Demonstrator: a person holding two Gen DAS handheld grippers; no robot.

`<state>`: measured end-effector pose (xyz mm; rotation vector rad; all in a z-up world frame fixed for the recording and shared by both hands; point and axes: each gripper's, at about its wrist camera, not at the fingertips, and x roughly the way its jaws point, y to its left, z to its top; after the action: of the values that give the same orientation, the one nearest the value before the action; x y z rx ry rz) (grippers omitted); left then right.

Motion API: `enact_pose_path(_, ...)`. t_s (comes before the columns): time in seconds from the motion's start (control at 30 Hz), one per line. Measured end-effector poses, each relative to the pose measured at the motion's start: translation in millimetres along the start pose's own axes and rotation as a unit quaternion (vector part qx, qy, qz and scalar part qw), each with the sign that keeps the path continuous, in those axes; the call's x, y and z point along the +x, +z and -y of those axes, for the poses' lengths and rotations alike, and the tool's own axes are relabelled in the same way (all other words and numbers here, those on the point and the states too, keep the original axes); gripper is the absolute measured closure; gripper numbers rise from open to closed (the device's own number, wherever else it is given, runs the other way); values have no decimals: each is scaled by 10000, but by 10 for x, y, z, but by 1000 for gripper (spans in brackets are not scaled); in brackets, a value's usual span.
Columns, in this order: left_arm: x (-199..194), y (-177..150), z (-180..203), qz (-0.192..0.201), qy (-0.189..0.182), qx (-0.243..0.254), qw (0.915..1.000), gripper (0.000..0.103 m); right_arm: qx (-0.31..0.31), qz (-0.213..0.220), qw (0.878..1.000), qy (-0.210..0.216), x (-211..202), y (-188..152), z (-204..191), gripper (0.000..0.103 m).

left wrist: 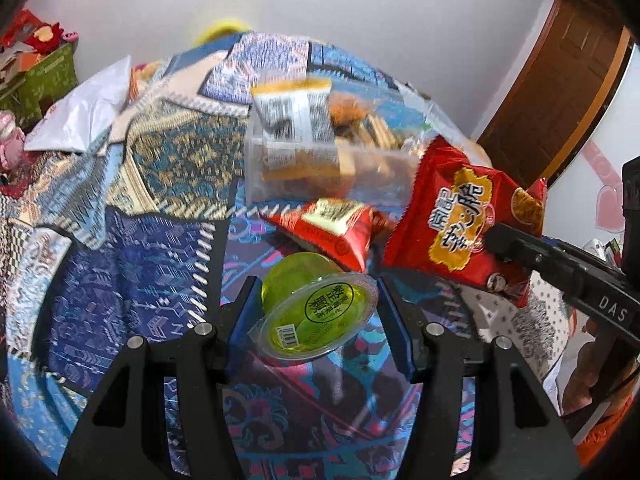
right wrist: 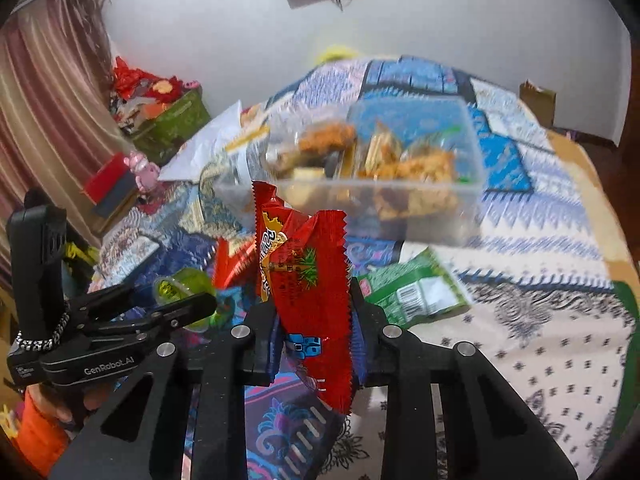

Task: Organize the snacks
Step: 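Carry jelly cup and red chip bag into the clear box and release both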

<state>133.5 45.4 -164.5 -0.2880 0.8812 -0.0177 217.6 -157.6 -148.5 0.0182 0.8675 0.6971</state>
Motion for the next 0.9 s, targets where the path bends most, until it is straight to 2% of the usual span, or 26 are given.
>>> enact_pose_path(0.27, -304, 305, 157, 525, 11, 198, 9984, 46, 13, 603, 9980, -190, -329, 223, 32, 78)
enact_pose_path(0.5, -299, 670, 365, 857, -106, 402, 9955, 46, 75, 1062, 9936, -383, -443, 481, 146, 78)
enact_pose_path(0.7, 25, 869, 477, 725, -107, 466, 9962, 46, 199, 1193, 9913, -515, -346, 652, 289, 78)
enact_pose_path(0.9, 416, 1059, 531, 524, -76, 462, 9975, 46, 374, 1086, 9918, -565, -99, 767, 447, 78)
